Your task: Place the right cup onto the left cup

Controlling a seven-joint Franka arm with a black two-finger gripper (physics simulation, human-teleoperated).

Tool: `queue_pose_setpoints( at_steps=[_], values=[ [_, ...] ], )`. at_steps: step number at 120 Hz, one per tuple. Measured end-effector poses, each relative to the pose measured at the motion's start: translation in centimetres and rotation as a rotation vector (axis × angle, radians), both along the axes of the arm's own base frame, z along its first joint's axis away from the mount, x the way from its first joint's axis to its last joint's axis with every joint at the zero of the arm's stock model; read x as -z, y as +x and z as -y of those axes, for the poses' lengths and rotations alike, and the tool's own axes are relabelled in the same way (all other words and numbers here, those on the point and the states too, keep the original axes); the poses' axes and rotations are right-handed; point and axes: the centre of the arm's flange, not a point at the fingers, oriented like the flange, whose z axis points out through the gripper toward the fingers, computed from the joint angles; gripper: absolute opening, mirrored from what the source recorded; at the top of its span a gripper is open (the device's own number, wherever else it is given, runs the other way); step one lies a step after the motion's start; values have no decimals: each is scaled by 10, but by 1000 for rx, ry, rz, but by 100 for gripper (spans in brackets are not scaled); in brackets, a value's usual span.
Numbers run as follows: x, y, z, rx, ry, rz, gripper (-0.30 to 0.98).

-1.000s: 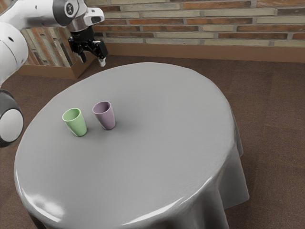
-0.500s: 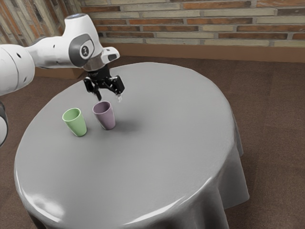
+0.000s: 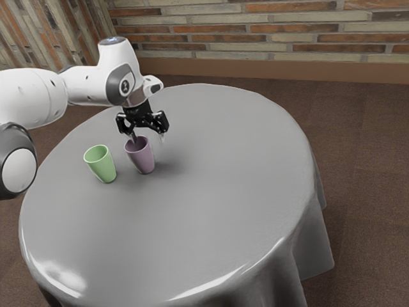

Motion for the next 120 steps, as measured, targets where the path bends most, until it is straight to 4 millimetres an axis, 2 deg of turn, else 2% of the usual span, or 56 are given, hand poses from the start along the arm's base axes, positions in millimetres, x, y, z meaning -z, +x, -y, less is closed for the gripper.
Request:
queue_pose_setpoints(
  at_steps=[15, 33, 64, 77, 93, 120],
  values=[
    [8, 1, -3, -27, 4, 2, 63],
    [17, 2, -3, -51, 6, -5, 53],
    [24, -1, -4, -82, 6, -13, 14],
    [27, -3, -6, -95, 7, -19, 3],
    [26, -3, -9, -108, 8, -17, -4],
    [23, -3, -10, -121, 11, -13, -8]
  ],
)
